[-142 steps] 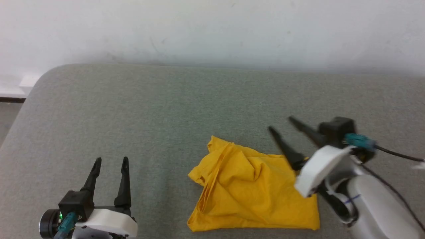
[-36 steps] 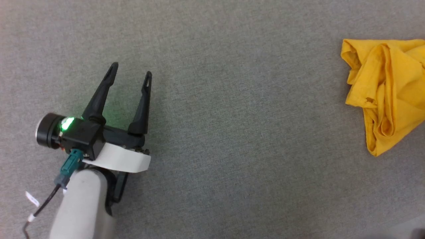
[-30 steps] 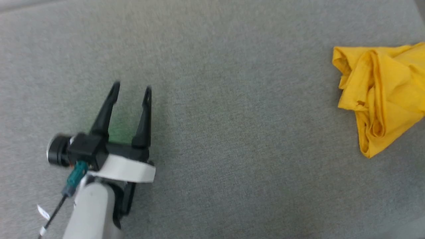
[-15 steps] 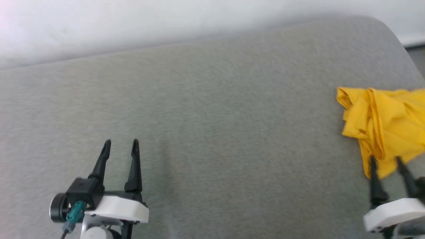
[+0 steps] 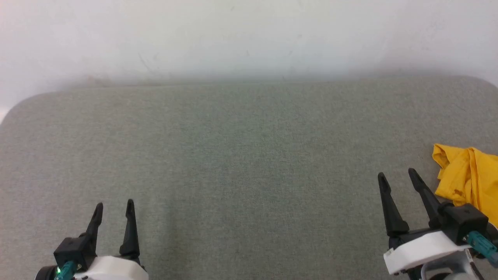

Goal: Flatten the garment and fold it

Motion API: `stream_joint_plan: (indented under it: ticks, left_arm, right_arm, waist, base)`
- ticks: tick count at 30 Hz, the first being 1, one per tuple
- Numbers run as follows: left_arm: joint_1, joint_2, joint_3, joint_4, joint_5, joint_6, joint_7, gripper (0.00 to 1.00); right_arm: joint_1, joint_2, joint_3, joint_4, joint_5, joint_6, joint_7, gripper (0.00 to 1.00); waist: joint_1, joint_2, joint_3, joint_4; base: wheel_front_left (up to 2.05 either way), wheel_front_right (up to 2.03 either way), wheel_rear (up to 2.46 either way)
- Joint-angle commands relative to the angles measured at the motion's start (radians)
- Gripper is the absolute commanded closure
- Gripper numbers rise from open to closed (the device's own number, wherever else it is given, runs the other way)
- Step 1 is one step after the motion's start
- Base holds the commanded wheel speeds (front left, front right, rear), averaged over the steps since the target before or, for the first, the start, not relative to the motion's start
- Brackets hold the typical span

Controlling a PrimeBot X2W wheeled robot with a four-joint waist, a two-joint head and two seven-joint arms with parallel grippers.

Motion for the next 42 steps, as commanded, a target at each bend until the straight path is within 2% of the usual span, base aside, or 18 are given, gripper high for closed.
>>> stream_joint_plan:
  ticks: [1, 8, 19, 20, 42]
  left_arm:
    - [0.014, 0.006, 0.003, 0.008, -0.005, -0.007, -0.005, 0.0]
    - [0.034, 0.001, -0.01, 0.018, -0.017, -0.017, -0.005, 0.0]
    - [0.021, -0.007, -0.029, 0.036, -0.023, -0.028, -0.005, 0.0]
    - [0.025, -0.005, -0.028, 0.032, -0.017, -0.022, 0.0, 1.0]
    - [0.013, -0.02, -0.028, 0.005, 0.021, -0.018, 0.039, 1.0]
  right_arm:
    - [0.025, 0.003, -0.001, -0.017, -0.006, -0.001, 0.004, 0.0]
    - [0.088, 0.01, 0.005, -0.079, -0.03, -0.001, 0.043, 0.0]
    - [0.091, 0.012, 0.008, -0.07, -0.011, -0.001, 0.05, 0.0]
    - [0.089, 0.009, 0.007, -0.071, -0.014, 0.0, 0.05, 1.0]
    - [0.068, 0.009, 0.005, -0.056, -0.03, 0.0, 0.06, 1.0]
  waist:
    - [0.0001, 0.0, -0.042, 0.027]
    - [0.0001, 0.0, -0.069, 0.022]
    - [0.0001, 0.0, -0.066, 0.023]
    - [0.0001, 0.0, -0.066, 0.023]
    - [0.0001, 0.0, -0.066, 0.014]
  base:
    - [0.0, 0.0, 0.0]
    - [0.0, 0.0, 0.0]
    - [0.0, 0.0, 0.0]
    - [0.0, 0.0, 0.0]
    - [0.0, 0.0, 0.0]
